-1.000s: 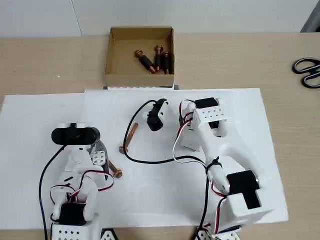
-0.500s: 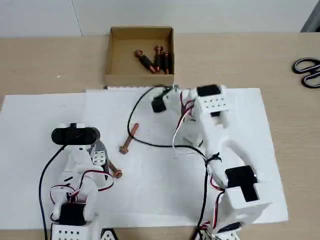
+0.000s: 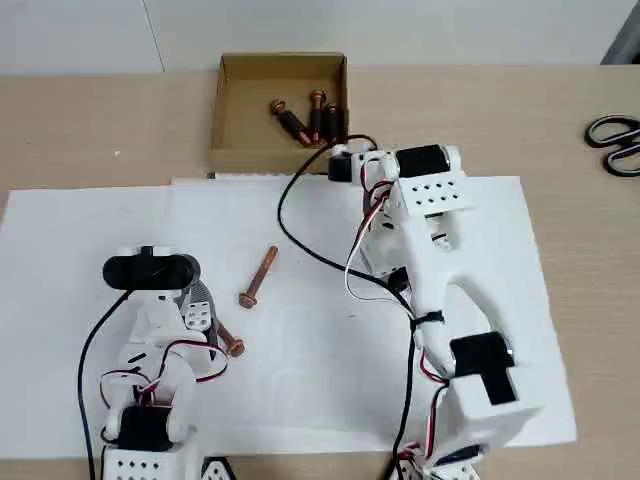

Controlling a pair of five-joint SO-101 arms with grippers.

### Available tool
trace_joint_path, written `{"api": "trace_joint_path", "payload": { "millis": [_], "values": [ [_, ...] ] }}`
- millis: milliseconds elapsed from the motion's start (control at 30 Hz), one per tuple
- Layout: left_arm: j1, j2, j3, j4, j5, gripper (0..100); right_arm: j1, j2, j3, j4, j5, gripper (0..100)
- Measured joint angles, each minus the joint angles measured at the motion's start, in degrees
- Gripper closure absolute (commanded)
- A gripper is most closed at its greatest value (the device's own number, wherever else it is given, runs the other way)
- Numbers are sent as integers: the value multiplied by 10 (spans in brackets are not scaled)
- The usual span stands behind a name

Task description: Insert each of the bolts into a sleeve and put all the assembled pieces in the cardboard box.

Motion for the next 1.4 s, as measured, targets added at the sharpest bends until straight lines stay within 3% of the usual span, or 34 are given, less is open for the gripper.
{"api": "trace_joint_path", "payload": {
  "millis": [133,333,567,767,967,1233,1400],
  "values": [
    [0,0,0,0,0,994,-3,-63,2,0,-86,995],
    [0,0,0,5,0,990,55,-128,80,2,-91,995],
    [49,1,-114,144,-3,990,135,-200,199,2,-91,995],
    [60,14,-193,175,-38,991,193,-269,251,2,-74,995],
    [60,189,-347,213,-41,992,245,-313,291,2,-33,995],
    [60,511,-644,278,-53,992,321,-323,311,2,-5,994],
    [60,626,-773,367,-183,992,331,-324,325,-6,-5,994]
  ]
}}
